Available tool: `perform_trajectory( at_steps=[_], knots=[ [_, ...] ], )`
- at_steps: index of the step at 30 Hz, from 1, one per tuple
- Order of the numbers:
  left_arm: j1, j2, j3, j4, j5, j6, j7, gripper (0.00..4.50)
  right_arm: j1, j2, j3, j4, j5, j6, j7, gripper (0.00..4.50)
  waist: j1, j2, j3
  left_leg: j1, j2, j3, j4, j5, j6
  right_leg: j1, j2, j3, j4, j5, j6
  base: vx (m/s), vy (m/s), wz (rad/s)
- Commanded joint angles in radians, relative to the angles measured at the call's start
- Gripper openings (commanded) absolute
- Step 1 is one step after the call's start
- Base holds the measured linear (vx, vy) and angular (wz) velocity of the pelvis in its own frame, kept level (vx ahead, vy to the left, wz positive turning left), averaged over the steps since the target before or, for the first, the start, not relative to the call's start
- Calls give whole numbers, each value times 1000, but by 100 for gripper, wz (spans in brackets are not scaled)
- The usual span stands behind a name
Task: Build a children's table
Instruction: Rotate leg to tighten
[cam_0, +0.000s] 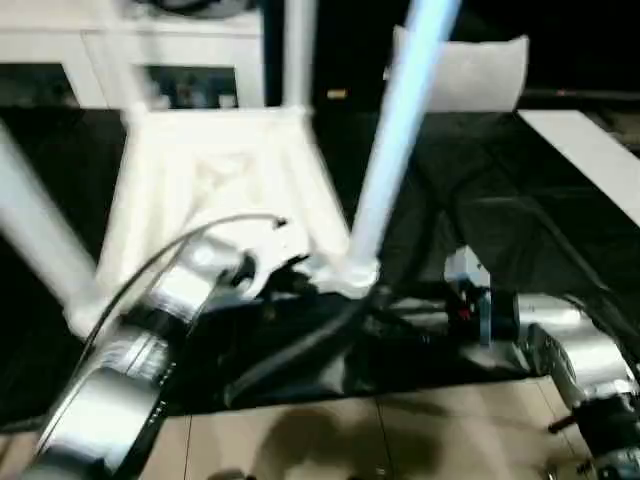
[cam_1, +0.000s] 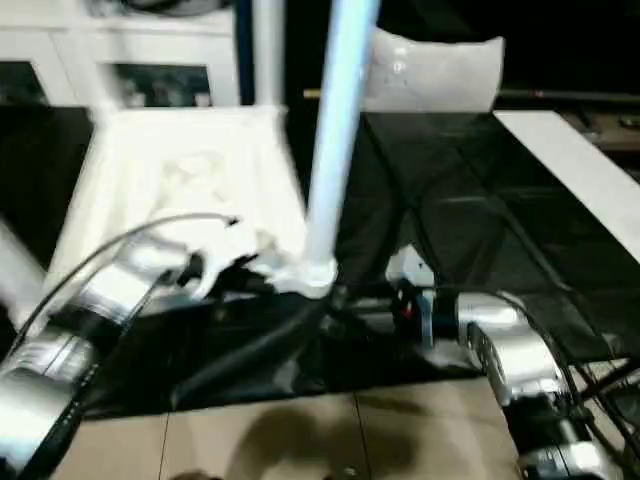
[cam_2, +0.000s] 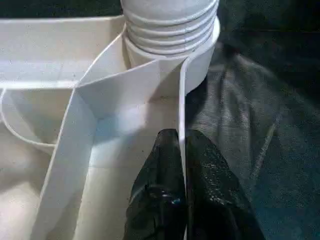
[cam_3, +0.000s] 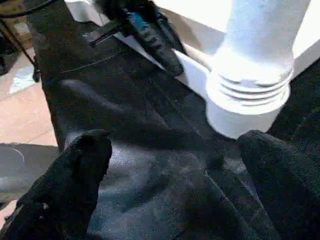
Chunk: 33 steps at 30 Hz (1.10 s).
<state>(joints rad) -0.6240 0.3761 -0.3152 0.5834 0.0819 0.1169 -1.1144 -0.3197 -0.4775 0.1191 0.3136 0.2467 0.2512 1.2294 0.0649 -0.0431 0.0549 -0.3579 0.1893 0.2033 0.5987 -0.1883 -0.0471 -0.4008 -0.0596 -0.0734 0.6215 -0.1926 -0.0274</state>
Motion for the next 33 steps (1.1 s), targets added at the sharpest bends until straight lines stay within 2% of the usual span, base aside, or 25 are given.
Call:
perform_trajectory(
  at_steps=[1,3,6,9,13,14,16,21,24,25,33],
  knots=[
    [62,16,-43,-56,-37,-96,-74,4,-10,-1,-3,-25,14,0,-4,450,11,-16,-60,3,50,-33,-62,-167,66,44,-93,54,-99,-361,-137,0,0,0],
    [104,42,-53,-131,-50,-117,-110,4,-11,3,-1,-27,13,2,-8,450,9,-12,-63,4,55,-32,-66,-149,65,45,-91,55,-87,-277,-163,0,0,0],
    [120,55,-45,-180,-33,-78,-93,4,-8,8,2,-34,15,3,-12,450,15,-8,-62,7,56,-28,-66,-152,62,45,-94,57,-84,-244,-181,0,0,0],
    [124,68,-47,-204,-7,-71,-75,4,-8,13,3,-37,16,4,-17,450,24,-7,-60,9,55,-28,-68,-157,53,44,-95,58,-88,-268,-169,0,0,0],
    [121,86,-62,-195,8,-107,-90,4,-16,17,-2,-37,14,-7,-26,450,25,-8,-60,9,53,-29,-69,-166,42,45,-94,58,-91,-285,-154,0,0,0],
    [119,86,-60,-190,7,-115,-92,4,-23,19,-5,-38,11,-17,-34,450,26,-4,-61,9,53,-30,-70,-167,40,45,-94,58,-91,-279,-154,0,0,0],
    [113,81,-56,-182,-3,-125,-98,4,-33,26,-12,-38,7,-32,-49,450,24,-7,-61,9,52,-29,-69,-166,37,46,-94,58,-89,-269,-156,0,0,0],
    [101,73,-58,-171,-50,-120,-178,4,-62,40,-19,-17,14,-47,-45,450,25,-5,-63,10,52,-28,-69,-156,34,46,-93,59,-85,-243,-168,0,0,0],
    [90,82,-87,-158,-56,-150,-243,0,-93,41,-10,15,25,-52,-4,411,28,-3,-64,11,52,-26,-67,-150,40,46,-92,59,-82,-213,-183,0,0,0],
    [80,93,-112,-150,-45,-170,-279,0,-112,30,13,34,31,-39,46,411,31,-1,-64,10,54,-25,-67,-153,43,48,-91,57,-81,-209,-188,0,0,0],
    [41,92,-130,-111,-20,-199,-320,0,-154,8,60,76,39,3,168,332,50,1,-66,13,57,-25,-66,-155,31,48,-94,57,-78,-206,-191,0,0,0]
  ],
)
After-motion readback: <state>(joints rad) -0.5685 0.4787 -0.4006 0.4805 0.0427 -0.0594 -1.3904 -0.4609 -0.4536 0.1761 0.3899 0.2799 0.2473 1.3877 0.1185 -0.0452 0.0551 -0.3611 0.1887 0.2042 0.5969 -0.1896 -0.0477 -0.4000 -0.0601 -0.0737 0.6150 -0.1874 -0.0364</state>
